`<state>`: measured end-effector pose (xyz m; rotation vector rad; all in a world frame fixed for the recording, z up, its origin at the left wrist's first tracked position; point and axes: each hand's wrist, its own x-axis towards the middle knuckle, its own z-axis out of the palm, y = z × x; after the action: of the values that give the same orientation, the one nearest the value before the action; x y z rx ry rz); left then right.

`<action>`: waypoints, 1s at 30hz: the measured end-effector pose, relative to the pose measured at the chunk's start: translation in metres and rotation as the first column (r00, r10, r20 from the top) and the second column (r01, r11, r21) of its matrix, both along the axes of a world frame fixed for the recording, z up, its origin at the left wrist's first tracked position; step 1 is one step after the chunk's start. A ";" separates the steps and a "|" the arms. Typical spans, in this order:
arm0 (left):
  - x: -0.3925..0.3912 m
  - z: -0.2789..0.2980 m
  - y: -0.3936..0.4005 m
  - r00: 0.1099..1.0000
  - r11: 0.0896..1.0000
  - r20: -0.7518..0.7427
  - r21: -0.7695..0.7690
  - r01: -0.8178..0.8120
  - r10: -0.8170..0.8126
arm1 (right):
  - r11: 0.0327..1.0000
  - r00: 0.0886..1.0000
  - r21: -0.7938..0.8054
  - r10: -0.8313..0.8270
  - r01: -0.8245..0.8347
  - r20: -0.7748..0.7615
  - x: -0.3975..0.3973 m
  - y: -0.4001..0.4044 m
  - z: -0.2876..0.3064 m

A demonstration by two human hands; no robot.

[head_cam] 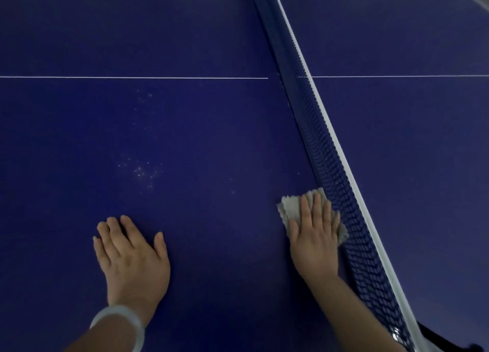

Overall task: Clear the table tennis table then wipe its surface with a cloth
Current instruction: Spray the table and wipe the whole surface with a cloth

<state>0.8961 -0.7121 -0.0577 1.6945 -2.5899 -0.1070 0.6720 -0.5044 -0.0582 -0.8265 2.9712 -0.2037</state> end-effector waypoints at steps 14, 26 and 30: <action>-0.001 0.004 -0.002 1.000 1.000 0.020 0.008 -0.006 0.006 | 0.858 0.855 -0.026 0.514 -0.513 0.069 -0.013 -0.090 0.008; -0.001 0.000 -0.003 1.000 1.000 0.011 0.008 -0.001 0.001 | 0.934 0.934 -0.013 0.356 -0.356 0.031 -0.009 -0.146 0.007; -0.001 0.001 -0.003 1.000 1.000 0.002 0.012 -0.003 0.003 | 0.915 0.914 0.036 0.403 -0.401 -0.051 -0.020 -0.115 -0.002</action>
<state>0.8946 -0.7151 -0.0567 1.7029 -2.5940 -0.1214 0.6516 -0.6190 -0.0605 -1.4338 2.7610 -0.1229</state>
